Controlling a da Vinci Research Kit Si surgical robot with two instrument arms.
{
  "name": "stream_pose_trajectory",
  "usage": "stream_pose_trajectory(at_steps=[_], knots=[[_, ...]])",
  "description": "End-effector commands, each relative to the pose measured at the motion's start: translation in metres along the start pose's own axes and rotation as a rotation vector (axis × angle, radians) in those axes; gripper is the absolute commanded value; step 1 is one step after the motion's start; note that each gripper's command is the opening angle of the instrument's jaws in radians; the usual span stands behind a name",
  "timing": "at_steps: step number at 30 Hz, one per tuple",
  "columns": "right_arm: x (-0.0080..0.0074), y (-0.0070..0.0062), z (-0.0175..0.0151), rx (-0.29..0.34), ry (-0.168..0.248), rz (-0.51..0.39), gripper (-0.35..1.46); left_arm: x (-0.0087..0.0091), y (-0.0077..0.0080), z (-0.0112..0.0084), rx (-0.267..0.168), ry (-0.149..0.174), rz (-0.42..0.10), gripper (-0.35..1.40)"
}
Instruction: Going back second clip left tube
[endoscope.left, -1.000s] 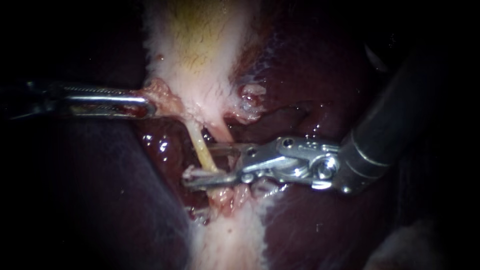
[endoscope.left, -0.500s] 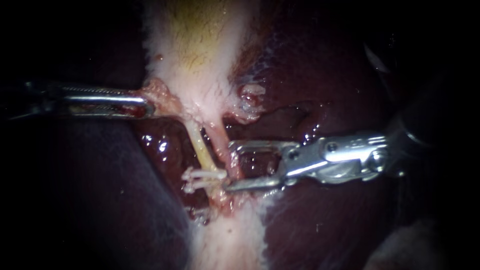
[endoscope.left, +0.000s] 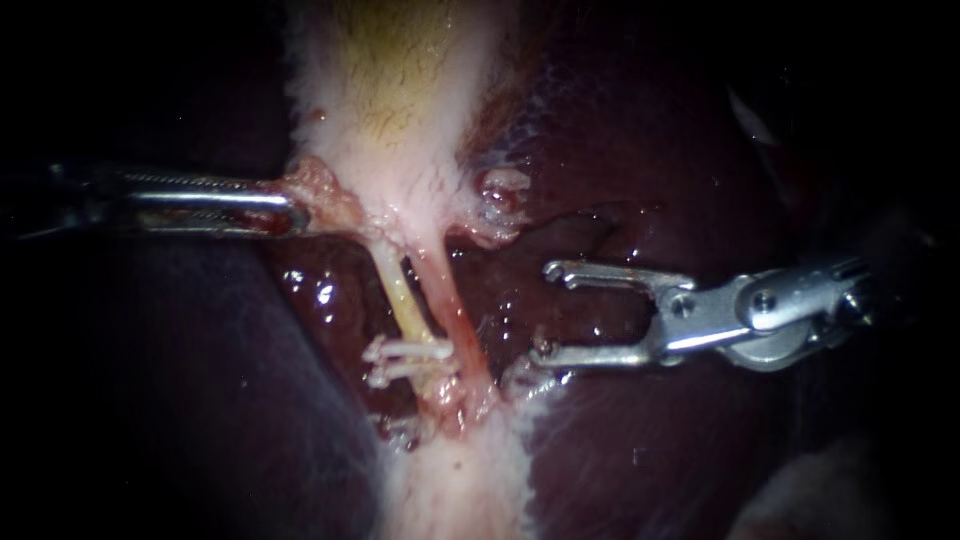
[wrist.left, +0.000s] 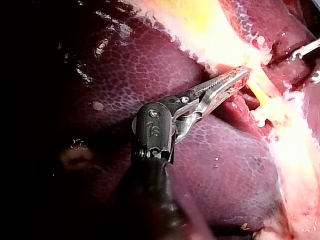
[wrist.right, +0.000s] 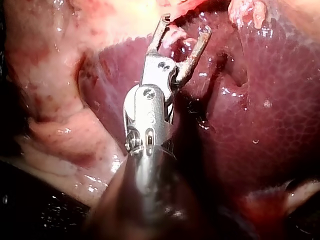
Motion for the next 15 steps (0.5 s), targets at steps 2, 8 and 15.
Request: stream_pose_trajectory(at_steps=[2, 8, 15], knots=[[0.0006, 0.0007, -0.0008, 0.004, 0.002, -0.009, 0.49, 0.0, 0.0, 0.0, 0.0, 0.0, 0.0, -0.35], [0.002, 0.0021, -0.0029, 0.034, 0.007, -0.026, 0.49, 0.0, 0.0, 0.0, 0.0, 0.0, 0.0, -0.35], [0.0024, 0.0025, -0.0039, 0.11, 0.018, -0.04, 0.5, -0.0002, -0.0002, 0.0001, 0.0, 0.0, 0.001, -0.35]])
